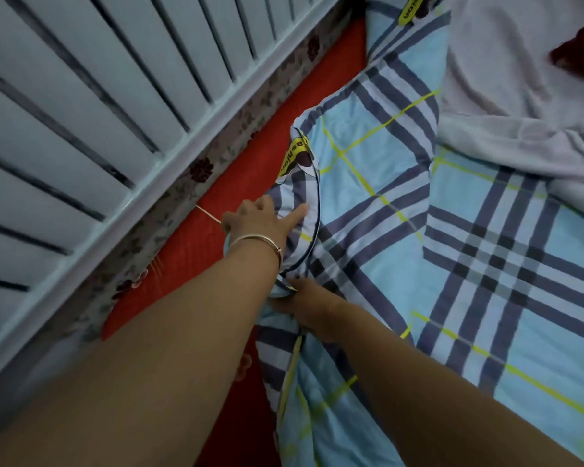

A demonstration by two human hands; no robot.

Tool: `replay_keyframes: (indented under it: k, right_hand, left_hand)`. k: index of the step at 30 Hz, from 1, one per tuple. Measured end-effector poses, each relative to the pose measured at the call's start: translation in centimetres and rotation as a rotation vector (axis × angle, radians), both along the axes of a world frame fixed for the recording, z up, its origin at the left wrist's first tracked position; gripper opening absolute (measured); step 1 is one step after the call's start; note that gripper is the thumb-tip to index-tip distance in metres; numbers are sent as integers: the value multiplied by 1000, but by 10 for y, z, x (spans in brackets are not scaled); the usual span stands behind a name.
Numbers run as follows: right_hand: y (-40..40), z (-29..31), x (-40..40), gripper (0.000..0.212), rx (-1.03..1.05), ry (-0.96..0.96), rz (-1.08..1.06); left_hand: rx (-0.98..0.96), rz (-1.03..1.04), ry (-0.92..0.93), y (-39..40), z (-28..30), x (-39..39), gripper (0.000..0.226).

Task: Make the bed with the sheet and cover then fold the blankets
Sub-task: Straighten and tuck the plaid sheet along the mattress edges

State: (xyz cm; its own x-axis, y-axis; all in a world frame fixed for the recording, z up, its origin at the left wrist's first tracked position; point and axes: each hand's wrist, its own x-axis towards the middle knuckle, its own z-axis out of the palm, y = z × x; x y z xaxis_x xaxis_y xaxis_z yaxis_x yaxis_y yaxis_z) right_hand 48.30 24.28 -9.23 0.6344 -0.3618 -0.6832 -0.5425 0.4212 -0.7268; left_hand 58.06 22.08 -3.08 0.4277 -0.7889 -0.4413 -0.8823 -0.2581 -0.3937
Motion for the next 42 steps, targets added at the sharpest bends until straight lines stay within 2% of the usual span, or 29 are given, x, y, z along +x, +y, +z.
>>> replay_keyframes:
  k: [8, 13, 17, 24, 28, 30, 32, 34, 36, 37, 38, 39, 41, 42]
  right_hand:
    - [64, -12, 49, 34, 65, -77, 152]
    - [97, -14, 69, 34, -91, -53, 344]
    - [104, -18, 79, 34, -171, 2, 413]
    - [128, -34, 88, 34, -187, 55, 425]
    - [139, -42, 93, 25, -172, 66, 426]
    - [145, -42, 95, 42, -54, 64, 433]
    - [152, -42, 97, 66, 9, 57, 484]
    - [157, -43, 100, 71, -111, 30, 633]
    - [159, -41, 102, 61, -247, 10, 754]
    - [159, -39, 103, 57, -290, 5, 801]
    - [159, -39, 105, 56, -317, 3, 849]
    - [157, -38, 106, 57, -334, 4, 894]
    - [153, -35, 106, 59, -372, 5, 949]
    - [151, -33, 105, 54, -412, -4, 930]
  left_hand:
    - [45, 163, 19, 73, -10, 64, 87]
    - [-40, 263, 32, 132, -25, 100, 77]
    - [-122, 329, 112, 151, -27, 113, 67]
    - [-141, 447, 206, 183, -33, 133, 85]
    - [-239, 581, 282, 195, -42, 146, 90]
    - [-294, 694, 295, 201, -38, 148, 92]
    - [-405, 743, 224, 210, -31, 147, 92]
    - [-572, 606, 99, 218, -23, 143, 86]
    - [-724, 297, -26, 222, -29, 146, 78]
    - [-735, 130, -54, 220, -33, 146, 76]
    - [-660, 11, -31, 215, -36, 145, 74]
    - [-532, -19, 62, 210, -41, 143, 72]
    - [-200, 186, 324, 200, -59, 139, 73]
    - [-98, 293, 405, 196, -69, 136, 77]
